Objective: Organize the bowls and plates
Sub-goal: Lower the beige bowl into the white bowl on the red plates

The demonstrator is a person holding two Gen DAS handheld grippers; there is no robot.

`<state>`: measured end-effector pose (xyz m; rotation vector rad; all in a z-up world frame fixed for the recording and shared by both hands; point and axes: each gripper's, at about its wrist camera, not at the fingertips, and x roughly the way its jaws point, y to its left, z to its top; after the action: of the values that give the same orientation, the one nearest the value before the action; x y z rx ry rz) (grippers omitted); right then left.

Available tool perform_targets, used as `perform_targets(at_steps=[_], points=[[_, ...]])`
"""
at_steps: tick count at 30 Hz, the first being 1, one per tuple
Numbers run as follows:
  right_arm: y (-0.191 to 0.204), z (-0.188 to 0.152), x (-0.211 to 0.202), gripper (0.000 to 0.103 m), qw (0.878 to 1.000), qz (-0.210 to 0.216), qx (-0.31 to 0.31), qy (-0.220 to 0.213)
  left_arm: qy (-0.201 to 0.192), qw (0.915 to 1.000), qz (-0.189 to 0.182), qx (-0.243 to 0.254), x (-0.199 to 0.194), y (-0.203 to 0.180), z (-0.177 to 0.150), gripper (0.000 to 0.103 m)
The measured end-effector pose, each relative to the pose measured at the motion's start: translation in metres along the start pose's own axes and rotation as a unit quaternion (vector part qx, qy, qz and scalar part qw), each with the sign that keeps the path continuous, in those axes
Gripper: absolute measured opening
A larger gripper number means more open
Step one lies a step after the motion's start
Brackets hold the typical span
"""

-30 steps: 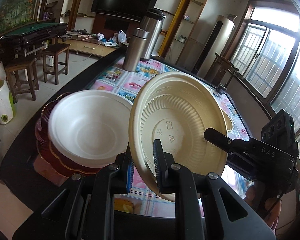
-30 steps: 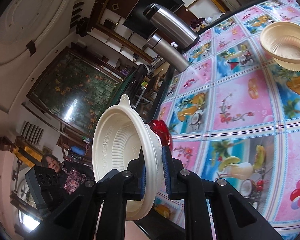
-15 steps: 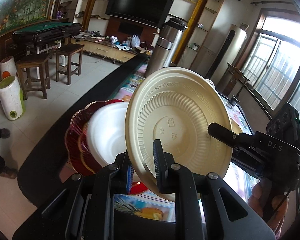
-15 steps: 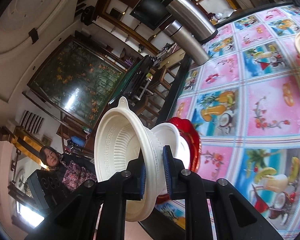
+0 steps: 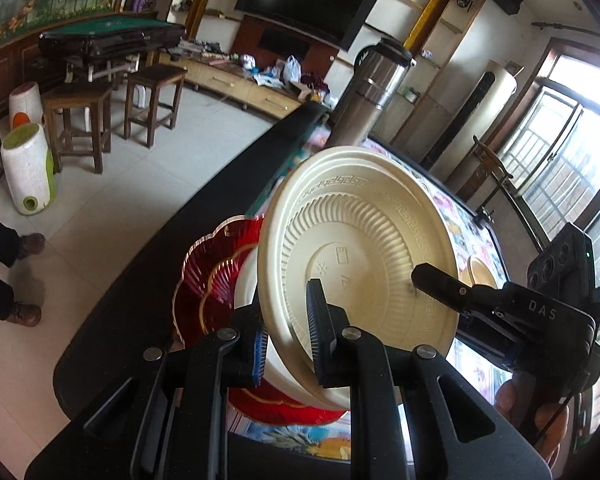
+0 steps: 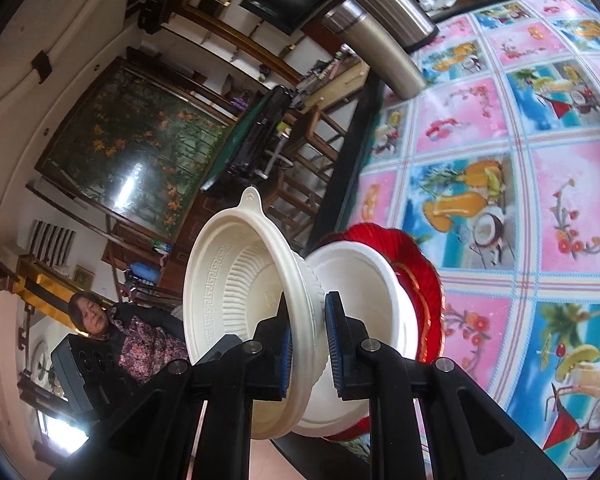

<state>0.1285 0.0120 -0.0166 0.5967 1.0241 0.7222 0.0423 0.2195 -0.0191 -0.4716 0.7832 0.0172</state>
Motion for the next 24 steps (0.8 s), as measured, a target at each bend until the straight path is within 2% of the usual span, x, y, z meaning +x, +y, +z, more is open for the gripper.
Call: perform_targets(at_steps=[5,13,24], points=[[-0.009,-0.001,-0.006,0.017,1.0,-0.011,0.017,0.006,0.025,0.9994,-0.021,0.004,0.004,-0.002,-0.007,0.015],[-0.021,-0.006,-0.001,0.015,0.999,-0.027,0.021,0.006,0.052,0.9981,-0.03,-0.011,0.016,0.003,-0.008,0.015],[-0.018,-0.009,0.003,0.014,0.999,-0.038,0.009,0.004,0.048,0.9986,-0.021,-0.005,0.015,0.002,-0.009,0.015]])
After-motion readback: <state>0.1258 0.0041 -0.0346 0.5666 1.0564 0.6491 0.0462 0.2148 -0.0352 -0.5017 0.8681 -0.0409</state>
